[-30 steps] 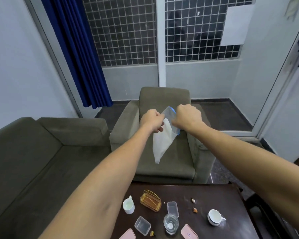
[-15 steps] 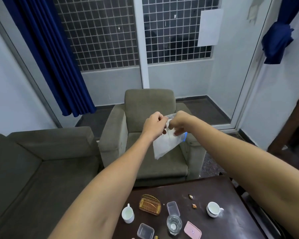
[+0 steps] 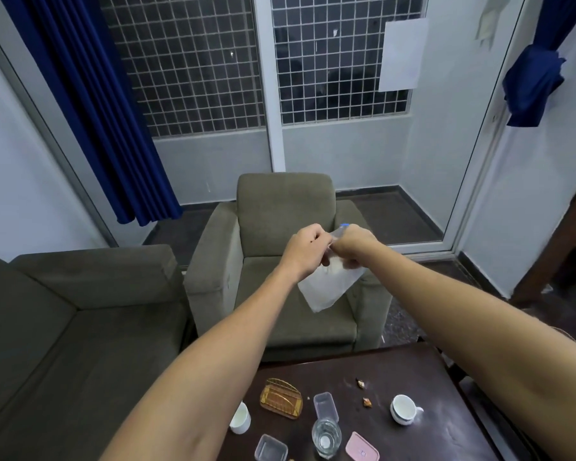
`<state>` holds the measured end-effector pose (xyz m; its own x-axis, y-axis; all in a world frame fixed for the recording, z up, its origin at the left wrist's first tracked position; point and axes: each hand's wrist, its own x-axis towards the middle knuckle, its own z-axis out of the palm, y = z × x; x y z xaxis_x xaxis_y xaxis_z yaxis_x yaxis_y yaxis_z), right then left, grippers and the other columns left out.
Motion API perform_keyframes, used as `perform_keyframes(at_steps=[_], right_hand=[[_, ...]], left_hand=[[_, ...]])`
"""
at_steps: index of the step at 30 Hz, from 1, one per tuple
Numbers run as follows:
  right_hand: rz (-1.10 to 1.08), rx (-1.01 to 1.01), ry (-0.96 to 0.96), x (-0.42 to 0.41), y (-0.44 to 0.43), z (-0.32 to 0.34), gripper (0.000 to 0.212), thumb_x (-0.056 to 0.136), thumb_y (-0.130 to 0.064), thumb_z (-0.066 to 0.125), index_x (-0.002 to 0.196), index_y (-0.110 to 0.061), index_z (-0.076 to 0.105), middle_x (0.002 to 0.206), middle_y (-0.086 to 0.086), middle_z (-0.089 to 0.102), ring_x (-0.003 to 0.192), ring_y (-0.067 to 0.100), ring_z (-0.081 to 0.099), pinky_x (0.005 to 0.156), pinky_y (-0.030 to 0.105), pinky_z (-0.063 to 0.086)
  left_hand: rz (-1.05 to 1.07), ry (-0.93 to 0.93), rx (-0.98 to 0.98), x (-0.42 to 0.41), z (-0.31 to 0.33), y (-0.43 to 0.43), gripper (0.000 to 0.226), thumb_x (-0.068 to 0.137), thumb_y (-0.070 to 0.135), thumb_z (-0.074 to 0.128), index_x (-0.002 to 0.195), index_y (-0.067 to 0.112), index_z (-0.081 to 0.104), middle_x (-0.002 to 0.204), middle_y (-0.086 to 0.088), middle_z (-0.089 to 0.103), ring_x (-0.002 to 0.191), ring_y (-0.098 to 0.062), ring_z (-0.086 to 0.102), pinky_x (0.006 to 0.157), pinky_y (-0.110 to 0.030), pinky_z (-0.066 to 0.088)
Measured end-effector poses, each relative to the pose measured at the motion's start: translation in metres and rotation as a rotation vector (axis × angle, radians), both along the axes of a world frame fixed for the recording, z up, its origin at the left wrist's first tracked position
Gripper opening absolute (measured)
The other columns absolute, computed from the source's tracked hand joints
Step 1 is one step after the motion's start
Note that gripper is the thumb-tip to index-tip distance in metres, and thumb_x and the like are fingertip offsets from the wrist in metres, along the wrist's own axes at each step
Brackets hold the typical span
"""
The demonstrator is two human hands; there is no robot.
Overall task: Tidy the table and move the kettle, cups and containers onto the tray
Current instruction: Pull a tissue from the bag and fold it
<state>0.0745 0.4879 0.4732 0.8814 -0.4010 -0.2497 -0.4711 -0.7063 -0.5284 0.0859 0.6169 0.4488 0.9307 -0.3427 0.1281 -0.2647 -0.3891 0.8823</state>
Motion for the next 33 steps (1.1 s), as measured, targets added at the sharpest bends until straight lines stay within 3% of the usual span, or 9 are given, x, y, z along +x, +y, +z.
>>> perform_keyframes(at_steps=[8,12,15,17,20,22,26,28,33], right_hand=[[0.13,-0.236,-0.077,-0.007,-0.004,-0.01,0.03,0.077,-0.043,0.071,0.088,-0.018,0.057,0.082,0.003,0.066,0.061,0.019,0.059,0.05,0.024,0.039],[0.128,-0.258,-0.167,-0.008,-0.009,0.0,0.076,0.069,-0.056,0.078,0.13,-0.019,0.055,0.099,0.003,0.068,0.084,0.024,0.07,0.067,0.029,0.053],[0.106,-0.212,-0.208,-0.01,-0.012,0.01,0.084,0.067,-0.059,0.076,0.134,-0.016,0.048,0.094,0.001,0.066,0.062,0.017,0.072,0.059,0.028,0.055],[0.113,-0.188,-0.218,-0.013,-0.01,0.02,0.099,0.053,-0.074,0.077,0.126,-0.014,0.046,0.081,-0.003,0.062,0.05,0.012,0.065,0.047,0.025,0.044],[0.181,-0.165,-0.227,-0.015,-0.008,0.033,0.126,0.026,-0.092,0.065,0.125,-0.017,0.043,0.078,-0.002,0.063,0.054,0.012,0.065,0.048,0.028,0.044],[0.248,-0.132,-0.253,-0.016,-0.006,0.041,0.117,0.029,-0.092,0.067,0.12,-0.024,0.039,0.081,-0.001,0.062,0.053,0.014,0.066,0.046,0.026,0.044],[0.361,-0.169,-0.391,-0.007,-0.004,0.043,0.048,0.083,-0.043,0.078,0.115,-0.016,0.054,0.11,0.005,0.069,0.096,0.03,0.063,0.073,0.037,0.052],[0.323,-0.201,-0.462,-0.007,-0.003,0.042,0.015,0.092,-0.027,0.069,0.094,-0.014,0.06,0.1,0.008,0.07,0.093,0.034,0.064,0.07,0.038,0.052],[0.302,-0.2,-0.312,-0.006,-0.003,0.037,0.03,0.091,-0.018,0.065,0.067,-0.016,0.048,0.07,0.002,0.054,0.08,0.032,0.064,0.055,0.032,0.042]], left_hand=[[-0.023,0.035,-0.156,-0.009,0.0,0.001,0.018,0.076,0.023,0.054,0.062,0.012,0.05,0.049,-0.001,0.058,0.048,-0.017,0.057,0.053,-0.027,0.04],[0.02,-0.04,-0.218,-0.006,0.001,0.003,0.02,0.072,0.023,0.059,0.053,0.018,0.051,0.047,0.001,0.056,0.048,-0.016,0.058,0.058,-0.03,0.044],[0.081,-0.166,-0.253,-0.007,0.003,0.001,0.02,0.072,0.029,0.066,0.057,0.026,0.053,0.057,0.006,0.059,0.061,-0.025,0.068,0.061,-0.041,0.05],[0.243,-0.302,-0.33,-0.007,0.002,0.001,0.011,0.074,0.043,0.067,0.078,0.035,0.062,0.082,0.006,0.067,0.078,-0.021,0.066,0.073,-0.037,0.052],[0.494,-0.117,-0.599,0.006,0.0,0.012,0.083,0.071,0.067,0.066,0.139,0.023,0.052,0.141,0.001,0.053,0.123,-0.014,0.055,0.103,-0.028,0.043],[0.406,0.219,-0.813,0.017,-0.004,0.024,0.113,0.064,0.072,0.074,0.154,0.014,0.038,0.156,-0.007,0.046,0.139,-0.024,0.051,0.116,-0.042,0.04],[0.136,0.401,-0.912,0.021,-0.021,0.036,0.08,0.076,0.052,0.085,0.136,0.004,0.062,0.132,-0.022,0.067,0.125,-0.04,0.064,0.112,-0.06,0.044],[0.117,0.434,-0.937,0.019,-0.027,0.037,0.078,0.077,0.05,0.085,0.137,0.005,0.062,0.133,-0.021,0.067,0.126,-0.038,0.063,0.114,-0.056,0.043],[0.002,0.568,-1.011,0.017,-0.03,0.04,0.076,0.084,0.053,0.076,0.14,0.004,0.059,0.138,-0.026,0.062,0.129,-0.041,0.06,0.113,-0.055,0.045]])
